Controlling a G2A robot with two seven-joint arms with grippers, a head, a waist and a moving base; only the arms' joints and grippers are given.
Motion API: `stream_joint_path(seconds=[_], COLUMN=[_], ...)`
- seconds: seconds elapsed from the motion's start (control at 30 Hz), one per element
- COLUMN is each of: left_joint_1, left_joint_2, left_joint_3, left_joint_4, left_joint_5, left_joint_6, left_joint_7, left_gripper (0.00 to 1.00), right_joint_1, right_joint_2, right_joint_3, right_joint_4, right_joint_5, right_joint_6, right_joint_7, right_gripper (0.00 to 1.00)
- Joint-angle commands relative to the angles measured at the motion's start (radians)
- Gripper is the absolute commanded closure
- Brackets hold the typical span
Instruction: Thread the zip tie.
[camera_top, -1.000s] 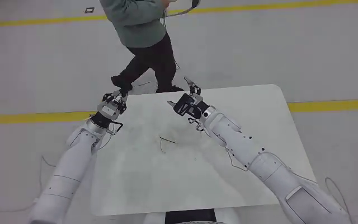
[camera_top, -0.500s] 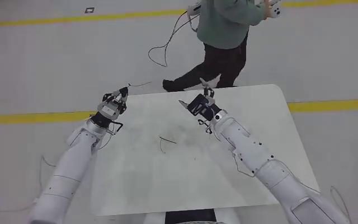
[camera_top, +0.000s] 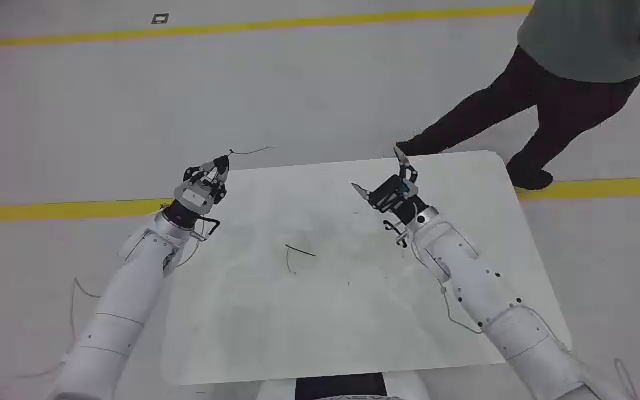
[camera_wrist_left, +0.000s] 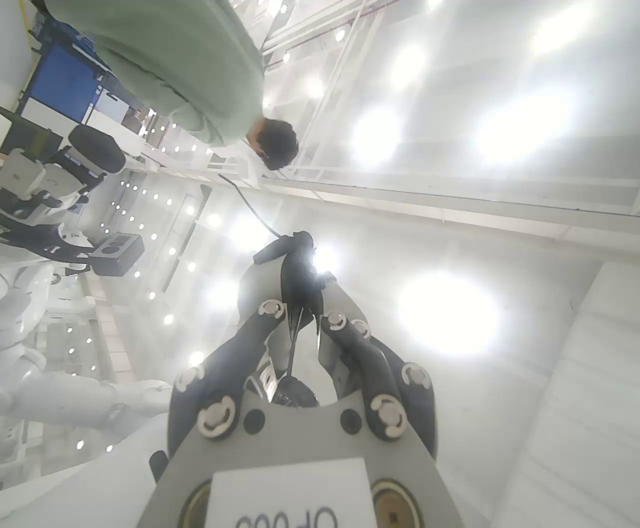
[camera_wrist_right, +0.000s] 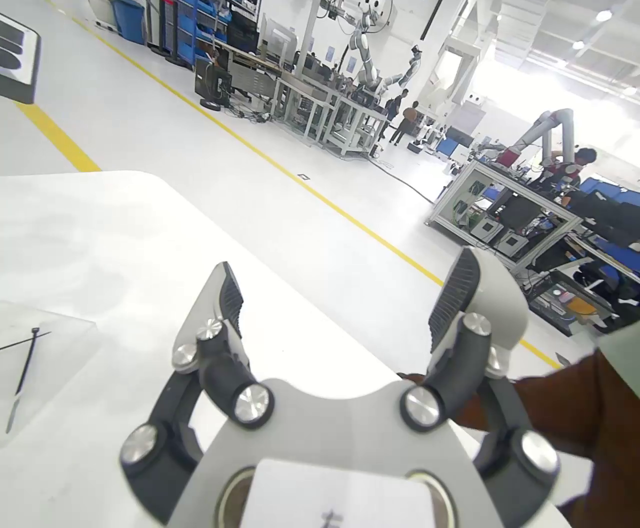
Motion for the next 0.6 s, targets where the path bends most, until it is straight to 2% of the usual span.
stream_joint_path(seconds=[0.0, 0.1, 0.4, 0.57], left_joint_1=[0.005, 0.012, 0.032, 0.041], left_joint_2=[-0.002, -0.003, 0.001, 0.007], left_joint_3=[0.001, -0.003, -0.011, 0.007], left_joint_4=[-0.021, -0.048, -0.096, -0.115], left_joint_5=[0.0, -0.002, 0.031, 0.059], left_joint_6=[0.006, 0.033, 0.147, 0.153], left_joint_7=[0.017, -0.003, -0.145, -0.197], left_gripper=[1.0, 1.0, 1.0, 1.0], right_joint_1=[0.001, 0.001, 0.001, 0.001], right_joint_2=[-0.001, -0.001, -0.001, -0.001], right_joint_3=[-0.001, -0.001, -0.001, -0.001], right_joint_4=[0.001, 0.001, 0.001, 0.001], right_joint_5=[0.0, 0.0, 0.0, 0.0], right_joint_6=[0.0, 0.0, 0.0, 0.0], right_joint_7=[0.0, 0.0, 0.0, 0.0], right_gripper=[0.0, 0.0, 0.0, 0.0])
